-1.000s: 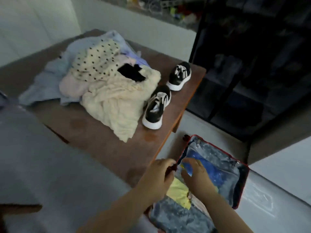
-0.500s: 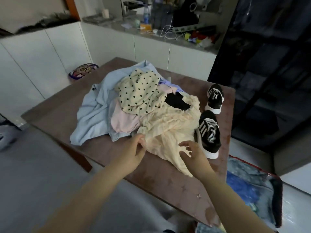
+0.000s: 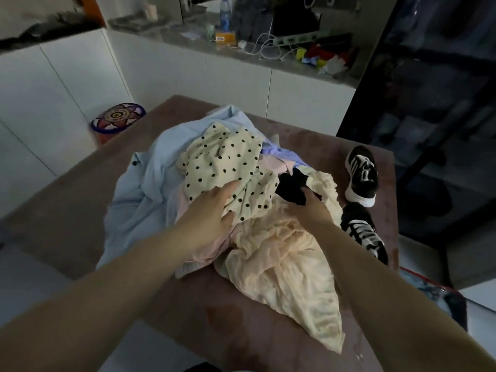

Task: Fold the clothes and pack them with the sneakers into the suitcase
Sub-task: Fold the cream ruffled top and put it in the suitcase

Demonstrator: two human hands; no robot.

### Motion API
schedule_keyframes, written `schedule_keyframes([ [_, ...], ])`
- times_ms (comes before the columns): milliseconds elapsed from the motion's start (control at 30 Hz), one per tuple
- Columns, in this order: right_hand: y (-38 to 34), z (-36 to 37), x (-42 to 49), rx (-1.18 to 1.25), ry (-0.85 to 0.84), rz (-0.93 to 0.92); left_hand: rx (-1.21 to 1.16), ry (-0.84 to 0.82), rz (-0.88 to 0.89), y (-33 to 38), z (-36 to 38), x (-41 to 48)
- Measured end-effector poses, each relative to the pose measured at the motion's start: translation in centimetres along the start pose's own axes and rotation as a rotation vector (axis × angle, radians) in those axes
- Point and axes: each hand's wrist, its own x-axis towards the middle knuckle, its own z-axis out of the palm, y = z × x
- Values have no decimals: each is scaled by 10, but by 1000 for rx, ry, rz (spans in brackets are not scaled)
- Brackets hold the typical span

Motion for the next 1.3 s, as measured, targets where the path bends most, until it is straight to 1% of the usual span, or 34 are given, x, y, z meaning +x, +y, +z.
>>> schedule_keyframes([
  [67, -4, 5, 7, -176, -73, -21, 54, -81, 57, -2, 1, 20],
  [100, -5, 7, 5, -234, -62, -30, 62, -109, 100, -1, 2, 30],
  [167, -12, 10, -13, -228, 56, -53, 27, -93, 219, 4, 5, 50],
  [233, -19, 8, -41, -136, 146, -91, 15, -80, 344, 12, 9, 69],
  [267, -21, 6, -55, -87, 150, -96, 58, -117, 399, 16, 12, 77],
  [300, -21, 4, -69, -49, 145, -99, 147, -188, 441, 19, 17, 84],
  [367, -13, -1, -97, -22, 136, -89, 411, -359, 496, 18, 26, 98],
  [433, 1, -9, -120, -34, 149, -55, 603, -417, 584, 9, 31, 108],
  [467, 8, -14, -132, -38, 161, -16, 644, -424, 634, 2, 31, 112],
  [533, 25, -23, -153, -18, 228, 112, 640, -447, 678, -13, 27, 114],
  [600, 40, -32, -170, 66, 342, 253, 606, -443, 642, -25, 16, 116],
  [633, 45, -36, -176, 114, 389, 289, 593, -429, 607, -30, 11, 117],
  [667, 49, -39, -179, 141, 401, 302, 589, -420, 567, -33, 5, 117],
  [700, 52, -41, -180, 128, 362, 313, 582, -422, 533, -33, 0, 117],
  [767, 52, -45, -177, 7, 199, 328, 519, -439, 499, -25, -6, 114],
  [833, 43, -49, -171, -49, 86, 255, 371, -413, 519, -4, -7, 105],
  [867, 35, -51, -169, -37, 69, 199, 251, -404, 529, 9, -4, 99],
  [900, 25, -52, -167, -22, 66, 139, 110, -431, 514, 24, 1, 91],
  [967, 7, -48, -166, -6, 72, 22, -147, -607, 395, 50, 13, 73],
  [1000, -1, -42, -167, -27, 78, -57, -228, -693, 298, 62, 18, 63],
  [1033, -6, -35, -169, -81, 72, -156, -274, -727, 189, 68, 25, 56],
  [1067, -10, -24, -171, -166, 43, -260, -278, -702, 98, 70, 32, 50],
  [1133, -15, -7, -177, -337, -119, -396, -211, -539, 17, 63, 41, 40],
  [1167, -15, -3, -181, -362, -225, -428, -224, -455, -6, 56, 44, 36],
  [1200, -13, -1, -182, -328, -310, -452, -280, -394, -51, 47, 47, 31],
  [1233, -12, -4, -180, -241, -329, -465, -364, -347, -108, 40, 48, 26],
  [1267, -11, -8, -176, -144, -283, -453, -447, -307, -169, 34, 48, 21],
  [1300, -8, -13, -169, -82, -213, -394, -509, -262, -216, 29, 47, 16],
])
